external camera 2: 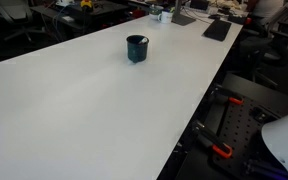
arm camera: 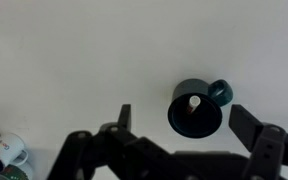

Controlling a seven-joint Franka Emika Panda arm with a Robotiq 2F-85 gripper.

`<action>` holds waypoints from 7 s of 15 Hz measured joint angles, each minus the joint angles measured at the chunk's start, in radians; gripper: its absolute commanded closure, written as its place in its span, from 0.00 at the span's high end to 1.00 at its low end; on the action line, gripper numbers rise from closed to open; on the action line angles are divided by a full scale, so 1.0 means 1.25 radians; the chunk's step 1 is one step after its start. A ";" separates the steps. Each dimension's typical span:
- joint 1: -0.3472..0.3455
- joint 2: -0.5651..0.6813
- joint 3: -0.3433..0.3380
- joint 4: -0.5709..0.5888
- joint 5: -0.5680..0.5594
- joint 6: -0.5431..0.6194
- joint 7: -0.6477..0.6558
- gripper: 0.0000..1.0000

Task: Take the marker out of the cup

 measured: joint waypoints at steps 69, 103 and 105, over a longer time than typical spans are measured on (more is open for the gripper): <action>0.011 0.519 -0.012 0.443 0.190 -0.216 -0.104 0.97; -0.014 0.521 -0.011 0.469 0.285 -0.210 -0.186 0.05; -0.016 0.492 -0.019 0.480 0.285 -0.225 -0.180 0.05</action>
